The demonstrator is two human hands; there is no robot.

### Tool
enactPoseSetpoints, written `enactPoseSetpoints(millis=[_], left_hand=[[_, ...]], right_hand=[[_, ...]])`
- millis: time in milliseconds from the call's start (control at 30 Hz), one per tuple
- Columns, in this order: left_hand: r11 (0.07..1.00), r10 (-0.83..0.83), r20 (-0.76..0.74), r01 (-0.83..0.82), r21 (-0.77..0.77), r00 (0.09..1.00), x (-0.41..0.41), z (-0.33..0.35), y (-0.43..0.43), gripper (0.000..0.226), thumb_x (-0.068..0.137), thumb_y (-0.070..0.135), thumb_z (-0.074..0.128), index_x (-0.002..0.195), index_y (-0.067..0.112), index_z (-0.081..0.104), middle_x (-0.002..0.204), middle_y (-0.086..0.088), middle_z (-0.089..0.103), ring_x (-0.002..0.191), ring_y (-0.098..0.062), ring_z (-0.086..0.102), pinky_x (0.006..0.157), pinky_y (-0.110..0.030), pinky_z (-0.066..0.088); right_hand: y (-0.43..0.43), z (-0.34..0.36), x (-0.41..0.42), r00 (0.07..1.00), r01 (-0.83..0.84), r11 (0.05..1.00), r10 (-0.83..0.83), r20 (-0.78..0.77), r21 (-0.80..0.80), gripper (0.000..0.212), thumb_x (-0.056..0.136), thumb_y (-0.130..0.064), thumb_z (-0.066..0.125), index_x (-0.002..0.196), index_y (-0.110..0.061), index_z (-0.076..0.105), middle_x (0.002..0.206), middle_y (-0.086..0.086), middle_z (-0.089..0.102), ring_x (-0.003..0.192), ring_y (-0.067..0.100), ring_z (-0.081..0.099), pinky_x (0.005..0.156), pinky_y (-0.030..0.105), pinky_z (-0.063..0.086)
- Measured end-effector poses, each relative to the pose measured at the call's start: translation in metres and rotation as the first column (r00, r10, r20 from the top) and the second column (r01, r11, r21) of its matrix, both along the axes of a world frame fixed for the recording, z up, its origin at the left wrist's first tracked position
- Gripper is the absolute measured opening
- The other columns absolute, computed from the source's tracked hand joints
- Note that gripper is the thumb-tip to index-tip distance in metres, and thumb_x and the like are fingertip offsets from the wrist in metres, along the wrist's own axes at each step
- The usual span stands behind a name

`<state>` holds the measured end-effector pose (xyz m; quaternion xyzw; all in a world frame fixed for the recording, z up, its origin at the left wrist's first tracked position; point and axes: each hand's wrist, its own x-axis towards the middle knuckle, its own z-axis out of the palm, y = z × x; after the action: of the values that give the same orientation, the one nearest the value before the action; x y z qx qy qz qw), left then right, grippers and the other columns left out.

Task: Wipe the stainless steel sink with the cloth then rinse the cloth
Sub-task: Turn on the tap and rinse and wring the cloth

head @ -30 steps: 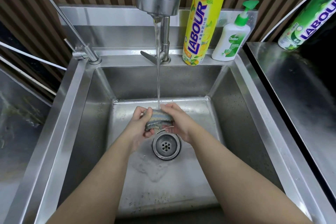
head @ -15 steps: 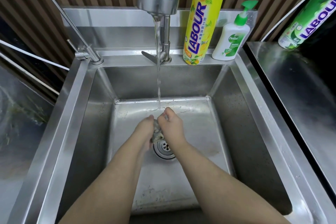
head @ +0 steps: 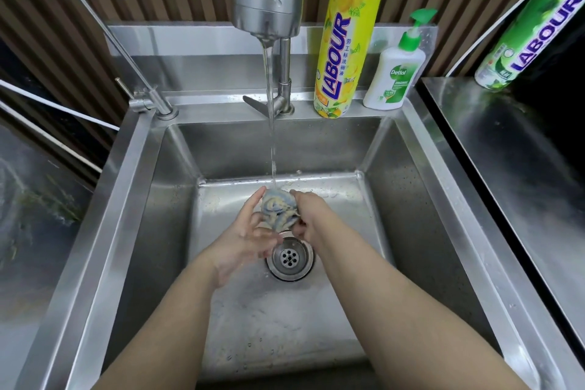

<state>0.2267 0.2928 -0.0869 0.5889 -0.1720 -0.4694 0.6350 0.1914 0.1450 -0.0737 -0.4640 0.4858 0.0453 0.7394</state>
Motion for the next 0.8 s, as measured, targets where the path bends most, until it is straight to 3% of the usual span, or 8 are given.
enactPoseSetpoints(millis=[67, 133, 233, 333, 467, 600, 700, 800], left_hand=[[0.998, 0.049, 0.182, -0.058, 0.04, 0.982, -0.001, 0.001, -0.006, 0.087, 0.069, -0.008, 0.073, 0.13, 0.042, 0.036, 0.115, -0.003, 0.057, 0.091, -0.015, 0.055, 0.069, -0.018, 0.048], [0.986, 0.145, 0.373, -0.164, 0.018, 0.916, -0.002, 0.001, -0.011, 0.061, 0.072, -0.004, 0.073, 0.111, 0.035, 0.048, 0.109, -0.004, 0.055, 0.093, -0.012, 0.052, 0.074, -0.013, 0.045], [0.966, 0.161, 0.691, -0.255, 0.035, 0.705, -0.002, -0.001, -0.014, 0.029, 0.075, 0.028, 0.071, 0.098, 0.028, 0.053, 0.109, 0.005, 0.046, 0.096, 0.01, 0.044, 0.082, -0.01, 0.038], [0.958, 0.185, 0.832, -0.285, -0.034, 0.523, -0.01, -0.002, -0.019, 0.039, 0.082, 0.041, 0.047, 0.098, 0.007, 0.057, 0.108, 0.0, 0.053, 0.096, -0.003, 0.048, 0.084, -0.009, 0.037], [0.863, 0.337, 0.75, -0.506, -0.004, 0.569, -0.02, 0.006, -0.031, 0.035, 0.092, 0.042, 0.035, 0.072, 0.014, 0.04, 0.066, -0.008, 0.05, 0.062, -0.023, 0.044, 0.06, -0.038, 0.041], [0.795, 0.486, 0.579, -0.606, 0.019, 0.655, -0.022, 0.018, -0.044, 0.036, 0.098, 0.024, 0.039, 0.063, 0.018, 0.029, 0.054, 0.003, 0.034, 0.048, -0.008, 0.029, 0.048, -0.024, 0.032], [0.733, 0.565, 0.466, -0.674, 0.095, 0.681, -0.021, 0.019, -0.052, 0.035, 0.097, 0.023, 0.038, 0.063, 0.017, 0.031, 0.057, 0.002, 0.034, 0.05, -0.01, 0.03, 0.042, -0.015, 0.031], [0.711, 0.599, 0.341, -0.677, 0.19, 0.725, -0.02, 0.01, -0.058, 0.035, 0.094, 0.021, 0.038, 0.059, 0.018, 0.034, 0.057, 0.0, 0.036, 0.054, -0.017, 0.034, 0.046, -0.019, 0.035]], right_hand=[[0.004, 0.0, -0.001, 0.999, -0.03, 0.999, 0.03, -0.027, 0.021, 0.024, 0.097, -0.022, 0.041, 0.075, -0.015, 0.046, 0.055, 0.003, 0.035, 0.021, 0.006, 0.022, 0.03, 0.006, 0.015], [0.008, -0.003, -0.003, 0.999, -0.037, 0.997, 0.038, -0.028, 0.062, 0.023, 0.097, -0.019, 0.039, 0.076, -0.016, 0.047, 0.055, 0.003, 0.034, 0.024, 0.006, 0.021, 0.031, 0.006, 0.014], [0.013, -0.003, -0.006, 0.999, -0.034, 0.995, 0.035, -0.002, 0.092, 0.024, 0.094, -0.011, 0.03, 0.076, -0.017, 0.045, 0.053, 0.002, 0.036, 0.029, 0.006, 0.021, 0.034, 0.006, 0.016], [0.019, 0.003, -0.01, 0.994, -0.097, 0.995, 0.096, 0.053, 0.016, 0.021, 0.096, -0.018, 0.035, 0.076, -0.019, 0.039, 0.051, 0.002, 0.037, 0.029, 0.006, 0.022, 0.036, 0.006, 0.016], [0.034, 0.003, -0.014, 0.993, -0.007, 0.981, 0.03, 0.114, -0.196, 0.026, 0.09, -0.016, 0.04, 0.066, -0.021, 0.031, 0.058, 0.003, 0.034, 0.037, 0.012, 0.021, 0.039, 0.014, 0.015], [0.039, 0.003, -0.014, 0.968, 0.137, 0.906, -0.036, 0.249, -0.402, 0.031, 0.079, -0.004, 0.041, 0.058, -0.021, 0.024, 0.056, -0.002, 0.025, 0.052, 0.017, 0.02, 0.044, 0.023, 0.017], [0.035, 0.005, -0.013, 0.951, 0.122, 0.837, 0.056, 0.305, -0.534, 0.035, 0.079, -0.002, 0.044, 0.056, -0.021, 0.024, 0.053, -0.008, 0.026, 0.053, 0.013, 0.023, 0.049, 0.027, 0.022], [0.028, 0.0, -0.017, 0.946, 0.032, 0.771, 0.182, 0.268, -0.636, 0.032, 0.08, -0.007, 0.044, 0.056, -0.02, 0.027, 0.05, -0.01, 0.03, 0.054, 0.013, 0.028, 0.053, 0.028, 0.029]])
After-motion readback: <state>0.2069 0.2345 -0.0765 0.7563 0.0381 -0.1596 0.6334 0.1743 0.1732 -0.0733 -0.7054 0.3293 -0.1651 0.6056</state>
